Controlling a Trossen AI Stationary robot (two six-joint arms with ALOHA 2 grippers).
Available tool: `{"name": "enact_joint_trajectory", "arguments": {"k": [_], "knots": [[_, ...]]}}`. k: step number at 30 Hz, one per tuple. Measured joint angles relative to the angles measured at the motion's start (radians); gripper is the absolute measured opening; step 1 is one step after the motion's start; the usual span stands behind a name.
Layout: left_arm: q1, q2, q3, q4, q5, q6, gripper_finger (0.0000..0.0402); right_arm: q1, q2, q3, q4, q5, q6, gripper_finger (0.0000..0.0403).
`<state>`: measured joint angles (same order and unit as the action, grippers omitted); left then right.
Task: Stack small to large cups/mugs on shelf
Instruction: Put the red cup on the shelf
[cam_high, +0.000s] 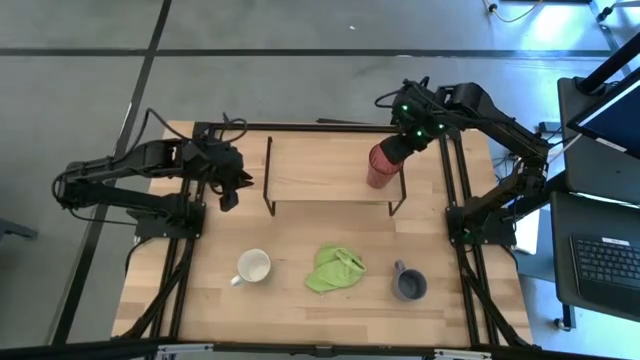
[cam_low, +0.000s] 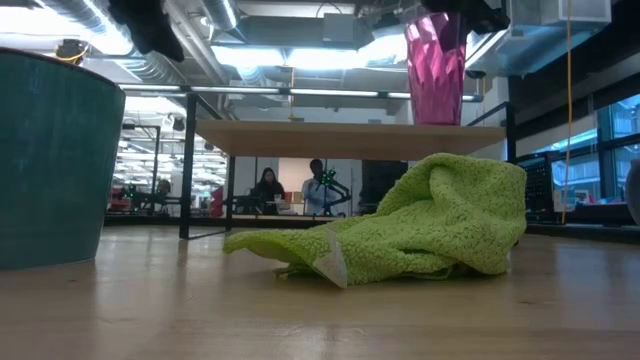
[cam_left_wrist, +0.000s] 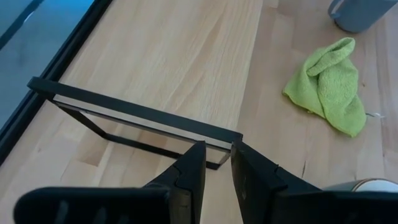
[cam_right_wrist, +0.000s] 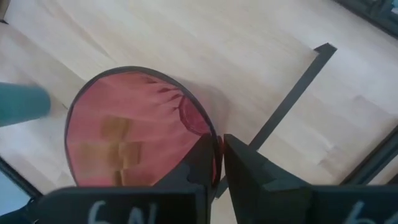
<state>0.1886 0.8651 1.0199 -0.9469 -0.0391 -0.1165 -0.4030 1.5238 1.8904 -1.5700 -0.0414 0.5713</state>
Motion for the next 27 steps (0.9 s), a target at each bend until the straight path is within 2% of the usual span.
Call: {"name": "enact_joint_trajectory", "arguments": {"k": [8,13,18,27], "knots": [[0.0,0.0,0.0,0.056,0.025,0.023,0.0071,-0.001,0.001,0.042,0.018,0.005,-0.001,0.0042],[0.0,0.0,0.0,0.052,0.026,0.023,0.0071,-0.005,0.0,0.1,0.002,0.02,-0.001,0.0064],[0.0,0.0,0.0,0.051,0.027,0.022,0.0071,-0.006,0.005,0.101,0.0,0.024,-0.002,0.0086],[0.0,0.0,0.0,0.05,0.026,0.022,0.0071,-0.006,0.004,0.101,0.0,0.048,0.0,0.0089]]}}
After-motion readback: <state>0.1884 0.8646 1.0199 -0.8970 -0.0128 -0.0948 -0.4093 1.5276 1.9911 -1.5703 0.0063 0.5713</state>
